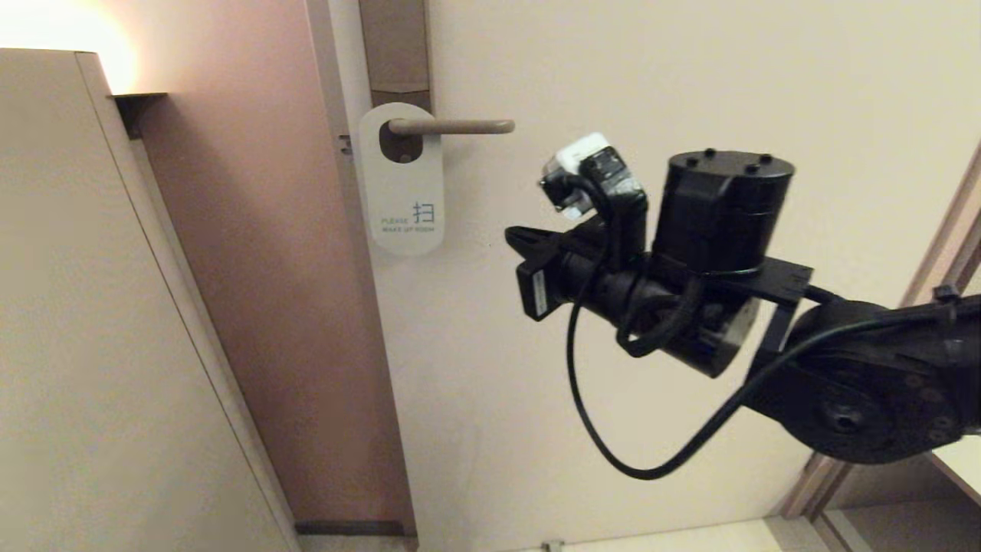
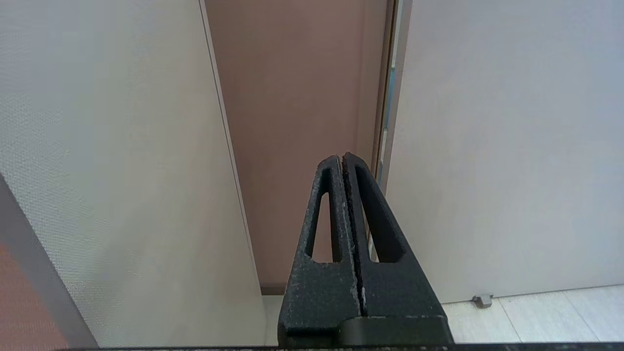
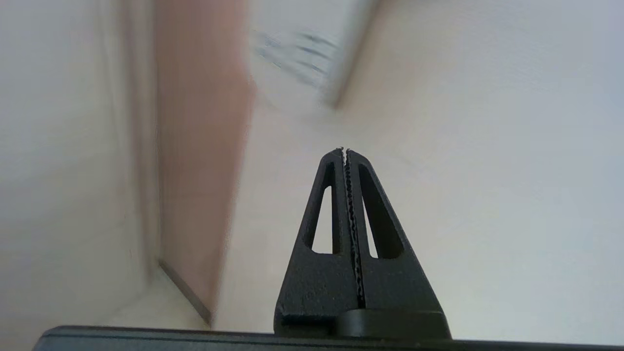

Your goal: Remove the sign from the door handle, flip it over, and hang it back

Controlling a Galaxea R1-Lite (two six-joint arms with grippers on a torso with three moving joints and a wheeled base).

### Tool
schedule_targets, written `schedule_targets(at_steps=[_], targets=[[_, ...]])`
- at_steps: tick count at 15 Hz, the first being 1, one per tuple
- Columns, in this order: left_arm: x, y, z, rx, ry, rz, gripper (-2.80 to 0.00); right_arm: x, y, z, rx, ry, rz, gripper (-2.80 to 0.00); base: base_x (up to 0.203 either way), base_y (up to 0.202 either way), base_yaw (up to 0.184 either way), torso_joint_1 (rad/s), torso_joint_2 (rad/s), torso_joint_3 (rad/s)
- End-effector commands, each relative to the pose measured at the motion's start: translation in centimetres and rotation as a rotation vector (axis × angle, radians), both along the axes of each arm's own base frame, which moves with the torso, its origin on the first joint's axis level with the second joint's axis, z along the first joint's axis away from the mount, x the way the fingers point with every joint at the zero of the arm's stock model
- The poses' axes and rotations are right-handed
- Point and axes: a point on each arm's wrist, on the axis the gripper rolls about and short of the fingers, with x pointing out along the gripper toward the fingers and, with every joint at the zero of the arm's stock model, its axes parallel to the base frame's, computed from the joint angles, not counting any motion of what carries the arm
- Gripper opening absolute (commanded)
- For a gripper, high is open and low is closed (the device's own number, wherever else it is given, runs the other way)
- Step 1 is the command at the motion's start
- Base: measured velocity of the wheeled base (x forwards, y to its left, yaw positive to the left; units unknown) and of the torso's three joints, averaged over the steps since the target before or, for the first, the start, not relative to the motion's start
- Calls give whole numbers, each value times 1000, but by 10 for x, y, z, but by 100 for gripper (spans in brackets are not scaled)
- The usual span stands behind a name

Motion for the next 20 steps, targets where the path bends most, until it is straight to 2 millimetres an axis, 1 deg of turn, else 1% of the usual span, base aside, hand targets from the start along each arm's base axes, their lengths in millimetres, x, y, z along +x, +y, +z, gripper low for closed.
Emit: schedule_targets(at_steps=[1, 2, 4, 7, 8, 9, 11, 12, 15, 17, 19, 20], targets=[[0, 0, 0, 0, 1, 1, -280, -10, -43, 18, 11, -42, -103, -280, 0, 0, 0, 0, 0, 0], [0, 0, 0, 0, 1, 1, -280, -9, -64, 14, -19, -36, -178, -280, 0, 0, 0, 0, 0, 0], [0, 0, 0, 0, 1, 1, -280, -20, -105, 3, -63, -8, -294, -280, 0, 0, 0, 0, 0, 0], [0, 0, 0, 0, 1, 0, -280, -52, -165, -14, -105, 30, -462, -280, 0, 0, 0, 0, 0, 0], [0, 0, 0, 0, 1, 0, -280, -64, -182, -17, -113, 30, -515, -280, 0, 0, 0, 0, 0, 0], [0, 0, 0, 0, 1, 1, -280, -77, -194, -19, -117, 25, -557, -280, 0, 0, 0, 0, 0, 0], [0, 0, 0, 0, 1, 1, -280, -103, -207, -25, -114, 11, -595, -280, 0, 0, 0, 0, 0, 0], [0, 0, 0, 0, 1, 0, -280, -117, -211, -31, -114, 9, -604, -280, 0, 0, 0, 0, 0, 0], [0, 0, 0, 0, 1, 1, -280, -159, -222, -56, -105, 15, -643, -280, 0, 0, 0, 0, 0, 0], [0, 0, 0, 0, 1, 1, -280, -185, -230, -80, -85, 41, -676, -280, 0, 0, 0, 0, 0, 0], [0, 0, 0, 0, 1, 1, -280, -202, -236, -97, -41, 58, -713, -280, 0, 0, 0, 0, 0, 0], [0, 0, 0, 0, 1, 1, -280, -209, -237, -99, -15, 51, -706, -280, 0, 0, 0, 0, 0, 0]])
